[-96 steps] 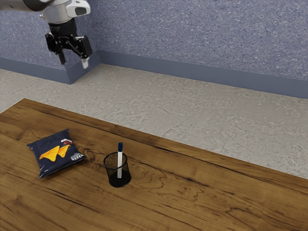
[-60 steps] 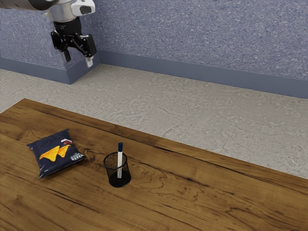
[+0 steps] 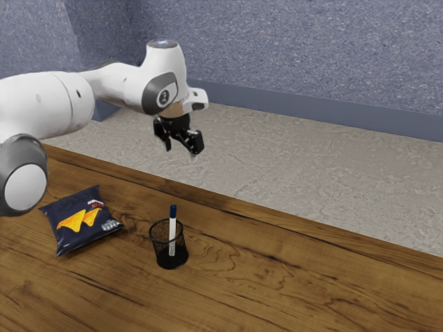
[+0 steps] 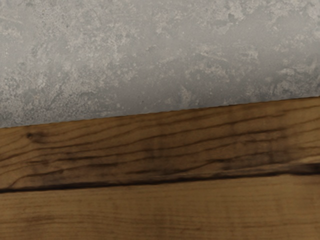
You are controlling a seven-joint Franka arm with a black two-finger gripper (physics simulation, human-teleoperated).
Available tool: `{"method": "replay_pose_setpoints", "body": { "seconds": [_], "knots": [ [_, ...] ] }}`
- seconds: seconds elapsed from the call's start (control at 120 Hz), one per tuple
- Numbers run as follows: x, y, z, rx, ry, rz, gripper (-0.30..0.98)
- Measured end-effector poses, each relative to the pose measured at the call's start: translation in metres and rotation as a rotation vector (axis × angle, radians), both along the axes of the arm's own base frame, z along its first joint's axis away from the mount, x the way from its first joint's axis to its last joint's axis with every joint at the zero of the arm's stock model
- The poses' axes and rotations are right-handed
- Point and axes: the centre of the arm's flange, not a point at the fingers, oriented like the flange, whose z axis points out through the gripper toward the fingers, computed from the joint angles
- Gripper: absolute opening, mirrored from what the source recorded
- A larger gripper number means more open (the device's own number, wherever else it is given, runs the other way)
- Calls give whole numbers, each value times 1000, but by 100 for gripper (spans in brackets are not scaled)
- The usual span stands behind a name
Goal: Take the marker out of the pen holder and place it to the left of the pen holder.
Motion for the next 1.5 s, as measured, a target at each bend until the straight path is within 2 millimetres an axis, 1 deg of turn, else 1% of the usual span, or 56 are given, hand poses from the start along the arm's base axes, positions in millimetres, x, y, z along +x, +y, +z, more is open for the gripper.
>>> {"method": "replay_pose_setpoints", "body": {
  "seconds": [0.083, 0.108, 0.15, 0.192, 0.275, 0.342, 0.392, 0.442, 0.525, 0.583, 0.65, 0.717, 0.825, 0.975, 1.083, 1.333, 1.5],
  "knots": [
    [-8, -13, -34, -20, -31, -29, 69],
    [-12, -15, -41, -26, -46, -36, 69],
    [-26, -16, -56, -33, -70, -48, 69],
    [-35, -18, -64, -37, -108, -63, 69],
    [-39, -30, -57, -40, -209, -107, 69],
    [-49, -35, -47, -42, -270, -133, 69],
    [-69, -37, -46, -44, -299, -150, 69],
    [-87, -43, -40, -48, -330, -172, 69],
    [-113, -62, -31, -57, -371, -220, 69],
    [-131, -69, -34, -64, -375, -240, 69],
    [-150, -70, -45, -68, -362, -251, 69],
    [-165, -64, -52, -68, -351, -248, 69],
    [-182, -54, -52, -67, -355, -243, 69],
    [-198, -48, -43, -66, -374, -246, 69],
    [-206, -43, -49, -97, -374, -193, 69],
    [-206, -33, -51, -142, -395, -101, 68],
    [-206, -31, -58, -156, -388, -69, 66]
  ]
}}
